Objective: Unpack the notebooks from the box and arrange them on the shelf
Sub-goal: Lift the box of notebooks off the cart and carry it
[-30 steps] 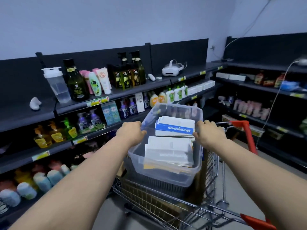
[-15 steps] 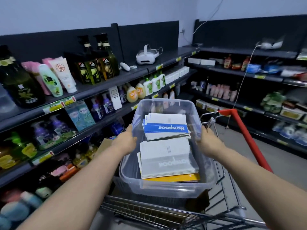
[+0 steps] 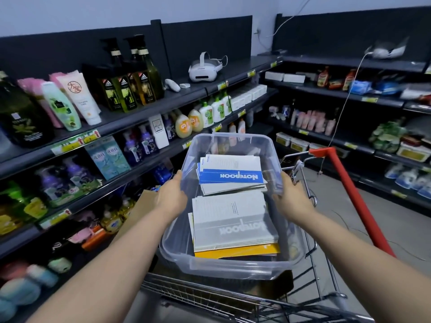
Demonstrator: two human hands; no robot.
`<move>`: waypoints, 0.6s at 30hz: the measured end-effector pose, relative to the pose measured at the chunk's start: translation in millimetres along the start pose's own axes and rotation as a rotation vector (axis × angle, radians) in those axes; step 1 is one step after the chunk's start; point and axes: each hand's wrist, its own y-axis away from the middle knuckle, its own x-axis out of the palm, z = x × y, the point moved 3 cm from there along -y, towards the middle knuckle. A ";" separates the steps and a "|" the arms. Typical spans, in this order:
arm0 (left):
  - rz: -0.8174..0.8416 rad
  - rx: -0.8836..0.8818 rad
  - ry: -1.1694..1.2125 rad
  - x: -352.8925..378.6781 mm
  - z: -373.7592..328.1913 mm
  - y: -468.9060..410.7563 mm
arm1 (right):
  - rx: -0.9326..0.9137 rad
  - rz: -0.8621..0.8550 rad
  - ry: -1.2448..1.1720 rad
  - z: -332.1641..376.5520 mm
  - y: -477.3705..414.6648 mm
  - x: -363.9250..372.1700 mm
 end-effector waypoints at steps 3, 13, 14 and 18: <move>-0.030 -0.016 0.017 -2.6 -0.5 2.8 | -0.026 -0.005 -0.030 2.5 -0.6 -2.6; -0.161 -0.098 0.040 -34.0 22.7 46.6 | -0.172 0.090 -0.054 27.2 15.0 -0.3; -0.181 -0.114 0.040 -37.6 27.4 55.3 | -0.203 0.104 -0.052 31.5 18.6 0.5; -0.264 -0.215 0.067 -55.8 51.4 101.4 | -0.331 0.152 -0.053 55.2 34.9 5.5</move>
